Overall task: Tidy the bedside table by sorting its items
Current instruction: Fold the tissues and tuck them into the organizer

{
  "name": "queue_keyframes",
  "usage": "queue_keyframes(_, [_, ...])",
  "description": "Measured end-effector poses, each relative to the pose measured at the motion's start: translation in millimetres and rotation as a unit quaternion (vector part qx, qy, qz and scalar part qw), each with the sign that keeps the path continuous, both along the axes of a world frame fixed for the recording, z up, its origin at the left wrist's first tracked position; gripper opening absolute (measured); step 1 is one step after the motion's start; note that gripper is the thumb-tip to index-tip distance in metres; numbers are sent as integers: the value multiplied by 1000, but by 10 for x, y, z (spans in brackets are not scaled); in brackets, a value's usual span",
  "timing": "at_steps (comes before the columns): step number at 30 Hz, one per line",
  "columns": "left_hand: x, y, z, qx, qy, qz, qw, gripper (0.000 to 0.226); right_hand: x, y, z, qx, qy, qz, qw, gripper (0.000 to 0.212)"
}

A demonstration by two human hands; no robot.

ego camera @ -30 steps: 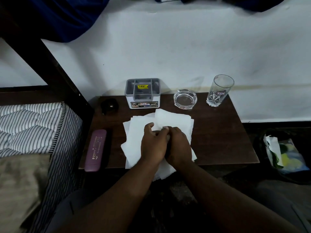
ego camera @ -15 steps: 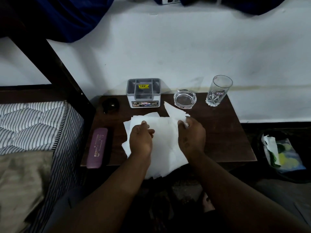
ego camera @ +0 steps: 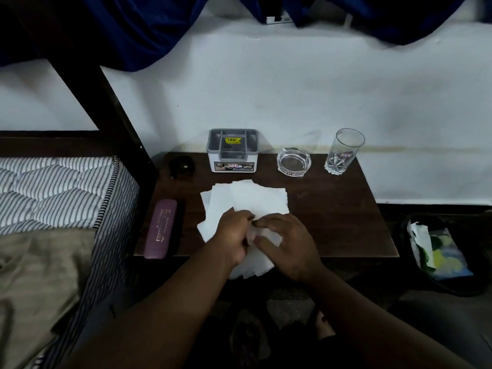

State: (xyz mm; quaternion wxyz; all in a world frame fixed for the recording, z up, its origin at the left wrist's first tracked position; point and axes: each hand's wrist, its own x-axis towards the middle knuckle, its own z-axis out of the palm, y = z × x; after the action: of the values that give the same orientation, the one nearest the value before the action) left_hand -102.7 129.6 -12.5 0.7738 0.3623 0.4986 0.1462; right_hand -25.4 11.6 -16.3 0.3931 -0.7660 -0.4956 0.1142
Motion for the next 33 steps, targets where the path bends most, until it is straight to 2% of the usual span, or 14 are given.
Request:
queue_keyframes(3, [-39,-4,1,93,31,-34,995,33,108,45,-80,26,101,-120,987,32])
queue_keyframes(5, [-64,25,26,104,29,-50,993,34,215,117,-169,-24,179,-195,964,41])
queue_keyframes(7, [-82,81,47,104,12,-57,993,32,252,204,-201,-50,321,-211,922,60])
queue_keyframes(10, [-131,177,71,89,-12,-54,994,31,246,336,-199,-21,514,-197,835,75])
queue_keyframes(11, [-148,210,67,86,-16,-49,995,30,251,370,-194,-8,549,-189,814,80])
queue_keyframes(13, [-177,281,42,100,0,-37,994,27,257,452,-208,5,574,-185,797,89])
queue_keyframes(15, [-180,354,8,149,50,-33,987,22,252,523,-219,11,561,-198,804,81])
queue_keyframes(17, [-192,410,-23,223,118,-45,967,17,241,581,-216,2,510,-207,835,63])
queue_keyframes(20, [-237,491,-122,329,229,-70,913,8,189,657,-207,-48,346,-178,920,52])
queue_keyframes(23, [-292,541,-256,385,281,-72,876,13,123,706,-238,-103,193,-146,965,51])
queue_keyframes(25, [-298,571,-348,418,326,-85,844,23,93,731,-272,-128,130,-129,975,50])
queue_keyframes(27, [-290,566,-378,437,351,-99,822,39,79,754,-307,-147,101,-121,976,60])
queue_keyframes(30, [-276,527,-356,450,348,-90,818,53,73,766,-386,-173,76,-108,976,69])
queue_keyframes(33, [-259,519,-334,460,358,-81,808,52,82,769,-426,-180,65,-113,975,70])
